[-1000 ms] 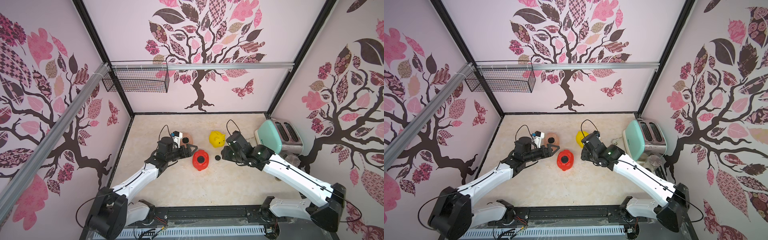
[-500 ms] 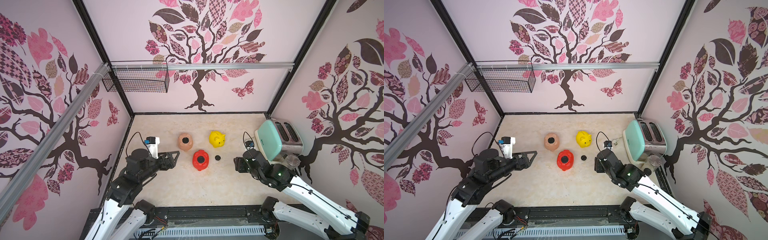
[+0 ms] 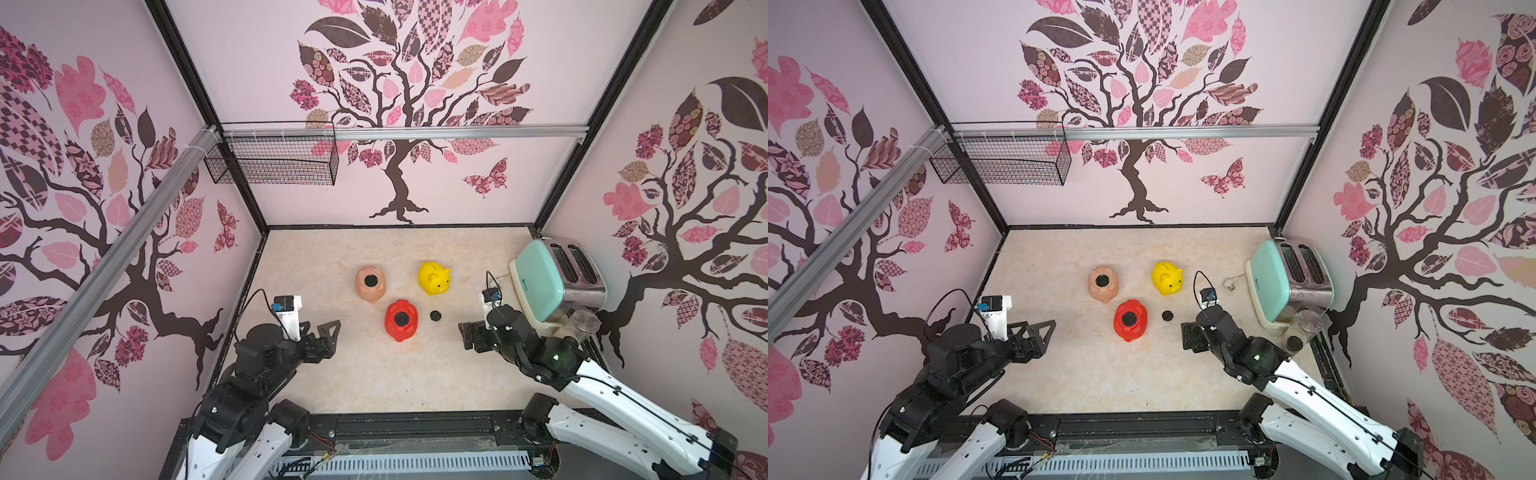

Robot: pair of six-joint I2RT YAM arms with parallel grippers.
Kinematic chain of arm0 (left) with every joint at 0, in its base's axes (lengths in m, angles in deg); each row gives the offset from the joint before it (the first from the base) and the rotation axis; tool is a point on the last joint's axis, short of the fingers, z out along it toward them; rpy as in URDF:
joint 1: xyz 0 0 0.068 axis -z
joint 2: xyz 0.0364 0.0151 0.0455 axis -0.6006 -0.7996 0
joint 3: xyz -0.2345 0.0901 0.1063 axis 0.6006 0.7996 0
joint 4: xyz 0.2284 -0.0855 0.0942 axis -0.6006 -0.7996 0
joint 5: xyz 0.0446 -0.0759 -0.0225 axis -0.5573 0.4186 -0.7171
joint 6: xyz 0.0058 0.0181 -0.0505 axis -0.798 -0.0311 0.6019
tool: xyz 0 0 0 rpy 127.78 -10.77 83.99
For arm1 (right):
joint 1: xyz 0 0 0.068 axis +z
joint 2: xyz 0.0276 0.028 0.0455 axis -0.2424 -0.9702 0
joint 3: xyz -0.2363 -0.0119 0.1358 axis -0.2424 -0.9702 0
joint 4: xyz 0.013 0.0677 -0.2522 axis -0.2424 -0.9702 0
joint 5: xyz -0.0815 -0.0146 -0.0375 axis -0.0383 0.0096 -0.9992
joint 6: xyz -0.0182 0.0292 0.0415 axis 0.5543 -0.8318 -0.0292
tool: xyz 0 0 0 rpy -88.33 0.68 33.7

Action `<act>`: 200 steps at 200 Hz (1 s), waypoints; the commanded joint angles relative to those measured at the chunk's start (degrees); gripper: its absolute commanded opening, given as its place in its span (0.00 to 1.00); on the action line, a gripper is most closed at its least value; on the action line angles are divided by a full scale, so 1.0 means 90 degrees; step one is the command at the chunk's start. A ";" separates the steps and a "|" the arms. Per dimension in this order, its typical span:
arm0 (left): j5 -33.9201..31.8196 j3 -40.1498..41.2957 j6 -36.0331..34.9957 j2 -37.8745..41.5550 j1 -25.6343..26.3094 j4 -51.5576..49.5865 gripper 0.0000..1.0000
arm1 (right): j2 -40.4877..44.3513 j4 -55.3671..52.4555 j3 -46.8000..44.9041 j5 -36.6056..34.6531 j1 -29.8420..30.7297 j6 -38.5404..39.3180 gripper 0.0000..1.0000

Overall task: Close piggy banks
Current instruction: Move the piggy bank to the center of the board.

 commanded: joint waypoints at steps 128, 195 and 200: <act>-0.0176 0.0037 -0.0133 0.0009 -0.0006 0.0063 0.92 | -0.3558 0.0912 0.3167 0.1454 -0.1279 0.0839 1.00; -0.0249 0.0017 -0.0113 -0.0040 -0.0006 0.0020 0.92 | -0.6603 -0.0745 0.6337 0.1401 -0.1564 0.1540 1.00; -0.0274 0.0017 -0.0105 -0.0029 -0.0006 0.0016 0.92 | -0.6781 -0.0830 0.6498 0.1294 -0.1573 0.1569 1.00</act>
